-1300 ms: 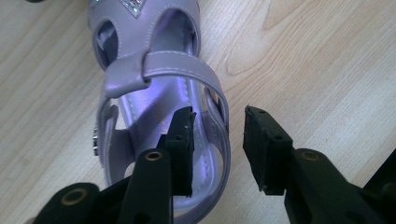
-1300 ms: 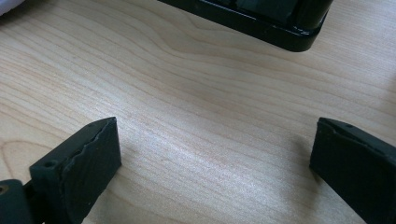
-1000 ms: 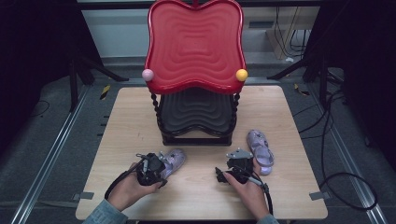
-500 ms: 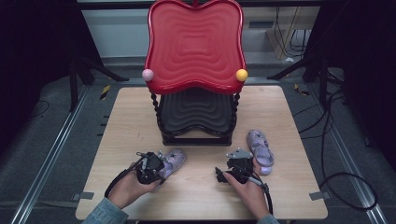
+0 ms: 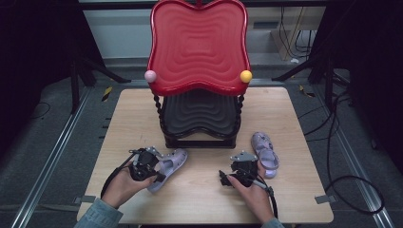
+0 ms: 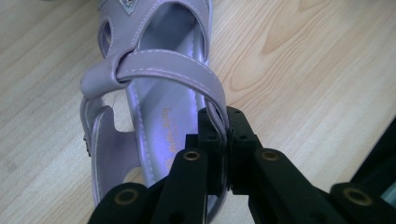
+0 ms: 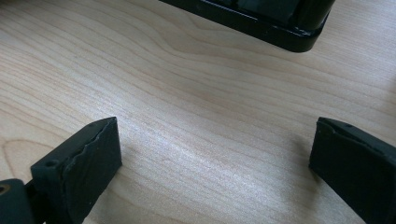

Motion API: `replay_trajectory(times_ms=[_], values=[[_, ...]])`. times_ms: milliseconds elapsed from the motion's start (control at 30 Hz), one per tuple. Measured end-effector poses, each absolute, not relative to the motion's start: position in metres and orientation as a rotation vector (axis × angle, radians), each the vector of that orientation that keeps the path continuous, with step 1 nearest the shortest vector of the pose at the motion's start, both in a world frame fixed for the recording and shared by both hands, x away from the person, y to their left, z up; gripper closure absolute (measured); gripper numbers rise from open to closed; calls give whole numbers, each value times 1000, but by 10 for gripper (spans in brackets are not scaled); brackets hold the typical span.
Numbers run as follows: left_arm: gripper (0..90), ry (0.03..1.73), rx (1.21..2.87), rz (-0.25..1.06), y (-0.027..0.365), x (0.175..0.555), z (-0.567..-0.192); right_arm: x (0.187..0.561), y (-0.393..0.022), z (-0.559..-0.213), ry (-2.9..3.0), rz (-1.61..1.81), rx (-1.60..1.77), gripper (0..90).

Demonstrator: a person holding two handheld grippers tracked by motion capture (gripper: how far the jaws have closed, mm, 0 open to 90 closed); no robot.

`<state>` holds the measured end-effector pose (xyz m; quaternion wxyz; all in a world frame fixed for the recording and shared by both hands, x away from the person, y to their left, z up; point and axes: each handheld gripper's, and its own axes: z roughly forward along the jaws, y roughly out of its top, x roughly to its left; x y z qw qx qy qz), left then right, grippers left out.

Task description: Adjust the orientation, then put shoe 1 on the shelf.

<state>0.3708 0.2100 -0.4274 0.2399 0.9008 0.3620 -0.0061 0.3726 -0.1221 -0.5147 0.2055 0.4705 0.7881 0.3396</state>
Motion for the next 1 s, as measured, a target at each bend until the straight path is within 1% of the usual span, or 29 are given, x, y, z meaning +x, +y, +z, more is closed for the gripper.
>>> replay_trajectory(times_ms=[167, 300, 467, 867, 1000], values=[[863, 944, 2398, -34, 211, 367, -419, 373, -122, -515, 2197, 946, 1311, 24], [863, 900, 2376, -42, 206, 364, -416, 373, -122, -515, 2197, 946, 1311, 24], [863, 868, 2292, -61, 197, 361, -410, 373, -122, -515, 2197, 946, 1310, 23], [863, 830, 2174, -9, 174, 356, -388, 373, -122, -515, 2197, 946, 1311, 23], [863, 823, 2113, 47, 162, 362, -373, 373, -122, -515, 2197, 946, 1309, 23]])
